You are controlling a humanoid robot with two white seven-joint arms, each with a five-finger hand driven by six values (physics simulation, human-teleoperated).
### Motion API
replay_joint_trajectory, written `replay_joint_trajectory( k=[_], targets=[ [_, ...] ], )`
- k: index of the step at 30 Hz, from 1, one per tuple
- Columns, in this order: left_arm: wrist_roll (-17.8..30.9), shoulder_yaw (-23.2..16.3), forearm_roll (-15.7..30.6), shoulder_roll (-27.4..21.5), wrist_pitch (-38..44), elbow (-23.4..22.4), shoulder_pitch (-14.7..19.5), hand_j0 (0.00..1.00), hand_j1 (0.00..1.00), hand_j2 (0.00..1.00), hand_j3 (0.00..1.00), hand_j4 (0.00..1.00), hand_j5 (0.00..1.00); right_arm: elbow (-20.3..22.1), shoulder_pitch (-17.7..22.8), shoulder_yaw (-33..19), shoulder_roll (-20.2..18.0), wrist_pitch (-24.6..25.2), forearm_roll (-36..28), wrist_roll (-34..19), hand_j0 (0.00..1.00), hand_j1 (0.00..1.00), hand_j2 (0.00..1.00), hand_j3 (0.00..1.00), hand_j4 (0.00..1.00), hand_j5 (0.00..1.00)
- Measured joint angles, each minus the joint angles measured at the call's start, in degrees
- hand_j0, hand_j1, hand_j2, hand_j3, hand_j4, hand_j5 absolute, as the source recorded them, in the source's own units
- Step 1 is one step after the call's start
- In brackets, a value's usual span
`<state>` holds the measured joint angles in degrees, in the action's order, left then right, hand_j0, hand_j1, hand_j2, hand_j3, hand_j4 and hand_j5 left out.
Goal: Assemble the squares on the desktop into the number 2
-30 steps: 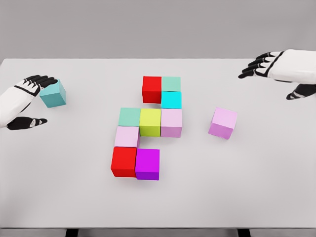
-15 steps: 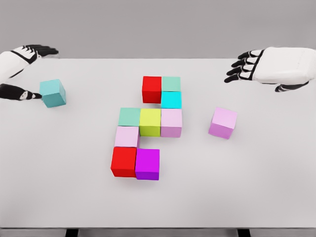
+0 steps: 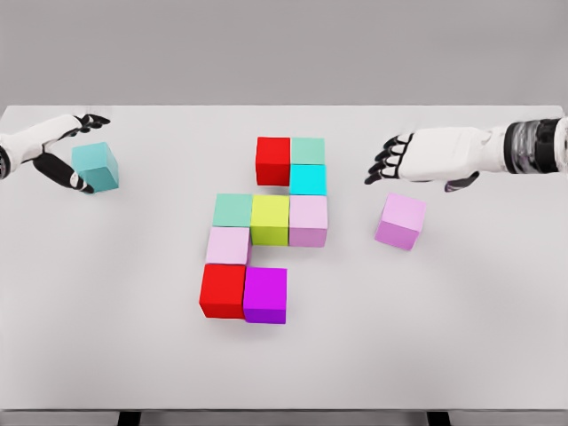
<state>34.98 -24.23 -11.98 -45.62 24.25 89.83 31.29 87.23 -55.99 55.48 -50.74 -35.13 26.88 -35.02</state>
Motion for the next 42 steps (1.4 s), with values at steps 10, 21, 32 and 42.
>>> replay_joint_trajectory(
  k=[10, 21, 32, 42],
  targets=[
    [0.0, -4.3, -7.0, 0.4, 1.8, -1.8, 5.2, 1.0, 1.0, 1.0, 1.0, 1.0, 1.0, -1.1, 0.4, 4.9, 0.0, 0.0, 0.6, 0.0, 1.0, 1.0, 1.0, 1.0, 1.0, 1.0],
    [0.0, -9.4, -9.2, 1.5, 1.9, -6.9, 6.9, 1.0, 1.0, 1.0, 1.0, 1.0, 1.0, -2.9, 0.5, 7.0, 0.7, 0.1, 1.2, 0.0, 1.0, 1.0, 1.0, 1.0, 1.0, 1.0],
    [0.0, -10.6, -12.5, 5.1, 1.8, -10.7, 8.0, 0.98, 0.98, 0.98, 0.98, 0.98, 0.98, -2.7, 0.8, 6.9, 1.8, 0.5, 0.6, 0.3, 0.41, 0.41, 0.41, 0.41, 0.41, 0.41],
    [0.0, -10.9, -15.5, 7.3, 1.9, -14.0, 9.2, 0.98, 0.98, 0.98, 0.98, 0.98, 0.98, -1.1, 1.1, 6.7, 1.2, 0.2, 0.2, 0.1, 0.43, 0.43, 0.43, 0.43, 0.43, 0.43]
  ],
)
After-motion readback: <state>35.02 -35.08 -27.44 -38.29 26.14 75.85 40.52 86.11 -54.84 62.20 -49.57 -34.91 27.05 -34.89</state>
